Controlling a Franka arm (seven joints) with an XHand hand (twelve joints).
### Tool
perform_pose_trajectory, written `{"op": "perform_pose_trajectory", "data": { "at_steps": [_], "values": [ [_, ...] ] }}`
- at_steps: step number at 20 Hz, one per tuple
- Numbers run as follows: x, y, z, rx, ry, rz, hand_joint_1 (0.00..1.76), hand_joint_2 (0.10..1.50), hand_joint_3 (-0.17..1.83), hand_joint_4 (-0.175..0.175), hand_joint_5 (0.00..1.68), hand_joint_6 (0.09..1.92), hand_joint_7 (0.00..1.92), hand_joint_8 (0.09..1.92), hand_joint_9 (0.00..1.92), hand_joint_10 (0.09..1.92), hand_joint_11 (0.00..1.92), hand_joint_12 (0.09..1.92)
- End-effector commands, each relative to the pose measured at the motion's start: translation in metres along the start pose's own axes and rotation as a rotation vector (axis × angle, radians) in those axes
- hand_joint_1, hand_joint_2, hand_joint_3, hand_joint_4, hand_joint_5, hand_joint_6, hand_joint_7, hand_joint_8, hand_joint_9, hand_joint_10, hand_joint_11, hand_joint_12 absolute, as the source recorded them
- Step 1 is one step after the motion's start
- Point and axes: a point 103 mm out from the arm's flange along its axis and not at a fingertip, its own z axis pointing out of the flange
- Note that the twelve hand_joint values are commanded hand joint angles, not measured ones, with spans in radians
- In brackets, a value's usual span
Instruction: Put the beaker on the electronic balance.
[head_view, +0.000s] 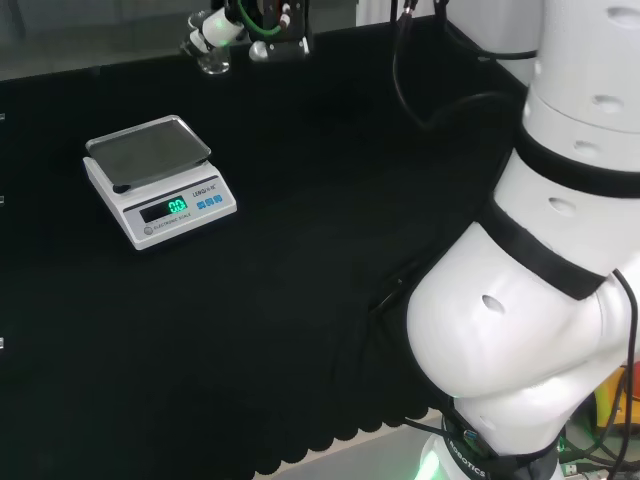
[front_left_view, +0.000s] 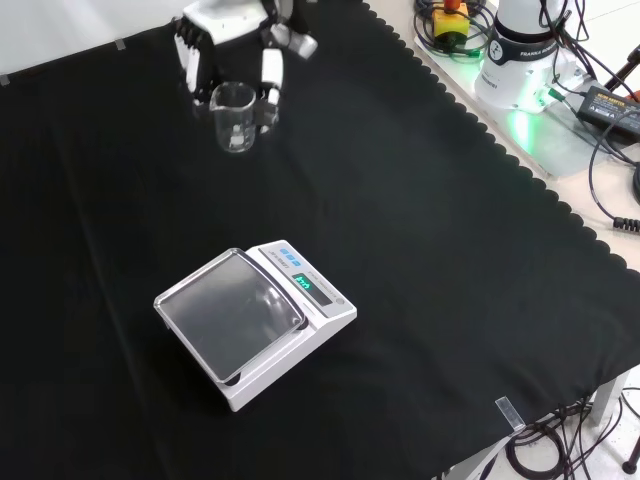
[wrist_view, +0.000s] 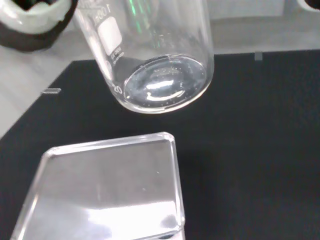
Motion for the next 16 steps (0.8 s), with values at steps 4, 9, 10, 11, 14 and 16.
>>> {"op": "perform_pose_trajectory", "data": {
  "at_steps": [4, 9, 10, 11, 14, 16],
  "values": [
    [0.015, -0.039, 0.004, 0.063, 0.001, 0.041, 1.21, 0.62, 0.68, -0.175, 1.35, 0.54, 1.65, 0.57, 1.83, 0.4, 1.54, 0.69],
    [0.029, -0.035, 0.02, 0.083, 0.049, 0.043, 1.21, 0.62, 0.69, -0.175, 1.35, 0.55, 1.65, 0.57, 1.83, 0.4, 1.54, 0.69],
    [0.033, -0.034, 0.024, 0.088, 0.057, 0.045, 1.21, 0.62, 0.69, -0.175, 1.35, 0.55, 1.65, 0.57, 1.83, 0.41, 1.54, 0.69],
    [0.038, -0.033, 0.028, 0.093, 0.064, 0.042, 1.21, 0.62, 0.69, -0.175, 1.35, 0.55, 1.65, 0.57, 1.83, 0.41, 1.53, 0.69],
    [0.053, -0.028, 0.041, 0.102, 0.083, 0.024, 1.21, 0.62, 0.69, -0.175, 1.35, 0.55, 1.65, 0.57, 1.83, 0.41, 1.53, 0.7],
    [0.06, -0.023, 0.049, 0.112, 0.104, 0.017, 1.21, 0.62, 0.69, -0.175, 1.35, 0.55, 1.65, 0.57, 1.83, 0.41, 1.53, 0.7]
  ]
}}
